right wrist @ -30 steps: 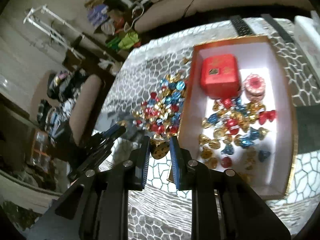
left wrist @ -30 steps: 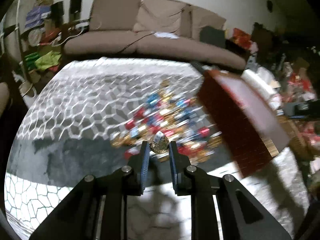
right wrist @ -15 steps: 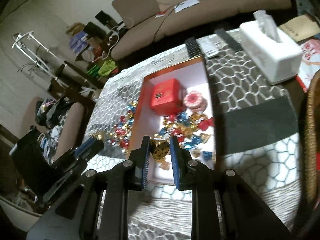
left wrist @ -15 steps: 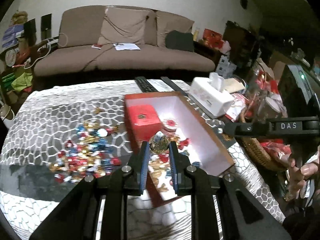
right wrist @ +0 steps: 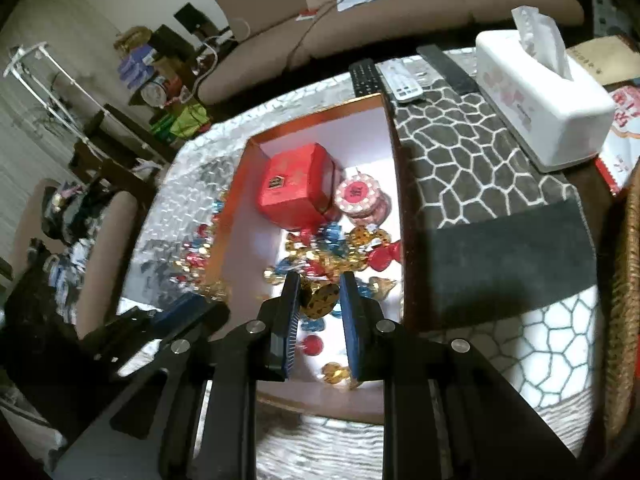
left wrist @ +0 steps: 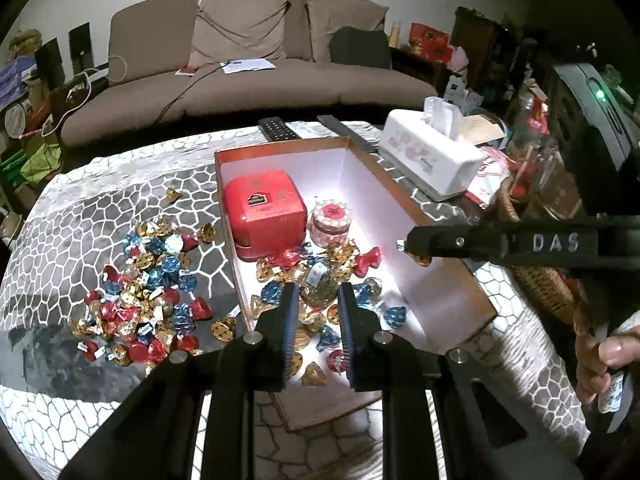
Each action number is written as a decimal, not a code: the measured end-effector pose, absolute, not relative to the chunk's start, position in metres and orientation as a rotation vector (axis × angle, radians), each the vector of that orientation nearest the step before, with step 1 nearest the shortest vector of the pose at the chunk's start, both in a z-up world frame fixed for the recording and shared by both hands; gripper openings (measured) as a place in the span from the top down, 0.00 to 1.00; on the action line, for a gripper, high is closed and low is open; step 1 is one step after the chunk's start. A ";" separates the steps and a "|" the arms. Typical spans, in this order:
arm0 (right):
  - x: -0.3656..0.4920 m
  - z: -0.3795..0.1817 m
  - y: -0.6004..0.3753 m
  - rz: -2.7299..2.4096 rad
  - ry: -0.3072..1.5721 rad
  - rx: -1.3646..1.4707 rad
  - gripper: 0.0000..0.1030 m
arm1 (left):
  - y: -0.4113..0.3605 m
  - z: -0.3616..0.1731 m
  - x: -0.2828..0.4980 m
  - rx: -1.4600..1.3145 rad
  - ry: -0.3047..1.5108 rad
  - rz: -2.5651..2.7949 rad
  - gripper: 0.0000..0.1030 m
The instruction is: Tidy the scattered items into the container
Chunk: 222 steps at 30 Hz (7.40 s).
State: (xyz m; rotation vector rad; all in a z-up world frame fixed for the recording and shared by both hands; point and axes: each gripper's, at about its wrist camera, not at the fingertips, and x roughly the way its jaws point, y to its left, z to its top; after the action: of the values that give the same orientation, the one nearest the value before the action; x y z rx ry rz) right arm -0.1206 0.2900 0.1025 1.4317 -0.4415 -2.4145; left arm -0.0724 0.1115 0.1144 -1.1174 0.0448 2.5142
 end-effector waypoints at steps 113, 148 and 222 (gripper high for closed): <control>-0.088 0.013 0.053 -2.493 -0.073 1.225 0.78 | -0.111 0.018 -0.095 -1.228 -0.280 2.662 0.87; -0.063 0.045 0.071 -2.439 -0.164 1.165 0.78 | -0.119 0.063 -0.075 -1.095 -0.305 2.677 0.87; -0.118 0.107 0.261 -2.637 -0.162 1.166 0.78 | 0.112 0.107 -0.114 -1.097 -0.045 2.516 0.79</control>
State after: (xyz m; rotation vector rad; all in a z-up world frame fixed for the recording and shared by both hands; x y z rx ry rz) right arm -0.1175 0.2607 0.1070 1.1657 -0.1620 -2.6367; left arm -0.1142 0.1119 0.1074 -1.0970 -0.0446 2.5156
